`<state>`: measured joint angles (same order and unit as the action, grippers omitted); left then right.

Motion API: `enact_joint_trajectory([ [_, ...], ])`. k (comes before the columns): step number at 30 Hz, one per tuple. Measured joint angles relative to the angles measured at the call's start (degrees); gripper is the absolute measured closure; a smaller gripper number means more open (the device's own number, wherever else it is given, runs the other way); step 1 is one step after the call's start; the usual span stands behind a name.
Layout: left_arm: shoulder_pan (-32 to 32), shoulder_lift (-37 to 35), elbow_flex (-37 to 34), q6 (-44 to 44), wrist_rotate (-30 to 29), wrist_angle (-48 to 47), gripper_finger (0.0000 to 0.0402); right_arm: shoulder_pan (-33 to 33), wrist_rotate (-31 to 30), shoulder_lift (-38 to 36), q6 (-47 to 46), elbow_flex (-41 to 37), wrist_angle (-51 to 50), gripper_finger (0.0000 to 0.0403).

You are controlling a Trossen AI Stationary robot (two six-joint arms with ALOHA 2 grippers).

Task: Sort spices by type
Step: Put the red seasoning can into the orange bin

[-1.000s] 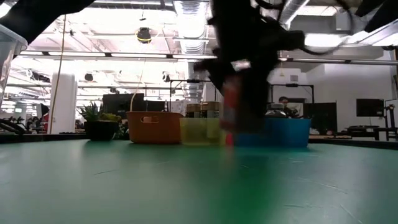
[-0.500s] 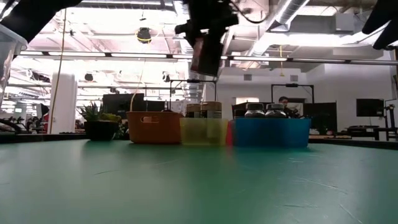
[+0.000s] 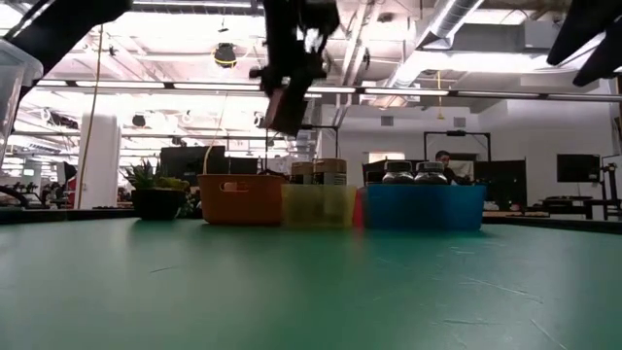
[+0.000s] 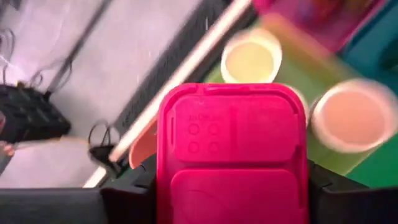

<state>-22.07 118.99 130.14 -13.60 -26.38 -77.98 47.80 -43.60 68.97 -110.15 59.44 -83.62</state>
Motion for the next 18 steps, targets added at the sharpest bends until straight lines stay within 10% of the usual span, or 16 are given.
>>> enact_joint_trajectory([
  [18,-2.82,-11.02,-39.14,1.73,9.84,18.44,0.0198,-2.38,-0.08,-0.06,-5.53,0.00,-1.05,0.0101],
])
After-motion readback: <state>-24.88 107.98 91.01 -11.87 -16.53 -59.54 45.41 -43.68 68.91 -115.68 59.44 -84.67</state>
